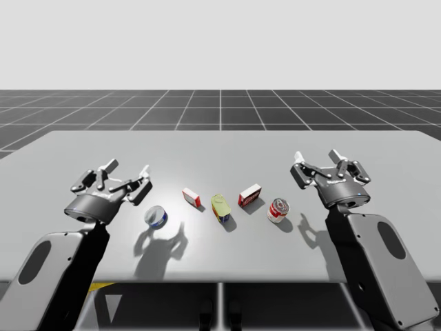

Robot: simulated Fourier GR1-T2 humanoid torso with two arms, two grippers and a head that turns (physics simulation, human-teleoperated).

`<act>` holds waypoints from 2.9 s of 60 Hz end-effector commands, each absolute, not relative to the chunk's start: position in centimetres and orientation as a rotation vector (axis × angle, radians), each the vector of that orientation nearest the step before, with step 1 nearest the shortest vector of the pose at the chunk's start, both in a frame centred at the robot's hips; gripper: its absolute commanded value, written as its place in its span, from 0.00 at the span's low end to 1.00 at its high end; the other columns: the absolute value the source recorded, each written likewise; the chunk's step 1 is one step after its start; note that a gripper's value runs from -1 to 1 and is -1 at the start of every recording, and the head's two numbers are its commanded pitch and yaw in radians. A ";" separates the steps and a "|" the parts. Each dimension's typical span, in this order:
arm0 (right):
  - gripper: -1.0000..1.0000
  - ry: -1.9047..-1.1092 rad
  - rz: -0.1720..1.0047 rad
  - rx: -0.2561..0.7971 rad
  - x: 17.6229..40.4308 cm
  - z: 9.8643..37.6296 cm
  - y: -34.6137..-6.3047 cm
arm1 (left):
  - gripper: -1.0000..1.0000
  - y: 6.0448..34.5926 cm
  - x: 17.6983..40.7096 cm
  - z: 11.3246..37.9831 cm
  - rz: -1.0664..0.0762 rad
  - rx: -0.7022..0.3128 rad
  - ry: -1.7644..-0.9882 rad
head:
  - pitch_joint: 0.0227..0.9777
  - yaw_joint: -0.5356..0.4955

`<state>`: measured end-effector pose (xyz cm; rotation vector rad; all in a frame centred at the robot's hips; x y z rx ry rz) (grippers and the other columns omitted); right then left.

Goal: Grasp the gelatin box and hold it up.

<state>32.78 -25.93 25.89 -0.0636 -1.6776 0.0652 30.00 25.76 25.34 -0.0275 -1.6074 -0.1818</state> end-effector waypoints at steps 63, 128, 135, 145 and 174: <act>0.00 -1.683 0.033 -0.026 33.0 25.8 -26.0 | 0.00 18.8 28.0 16.0 -0.343 -0.308 -1.281 | 0.76 0.70; 0.00 -1.689 0.027 -0.023 33.0 26.1 -26.4 | 0.98 15.8 33.6 12.9 -0.329 -0.287 -1.223 | 0.75 0.69; 0.00 -1.690 0.026 -0.025 33.0 26.1 -26.4 | 0.98 15.7 33.4 12.8 -0.333 -0.290 -1.217 | 0.68 0.68; 0.00 -1.690 0.024 -0.027 32.9 26.1 -26.5 | 0.97 15.6 33.3 12.6 -0.340 -0.295 -1.213 | 0.55 0.69; 0.00 -1.692 0.028 -0.025 32.8 25.9 -26.6 | 0.99 15.0 32.6 13.7 -0.339 -0.311 -1.246 | 0.46 0.68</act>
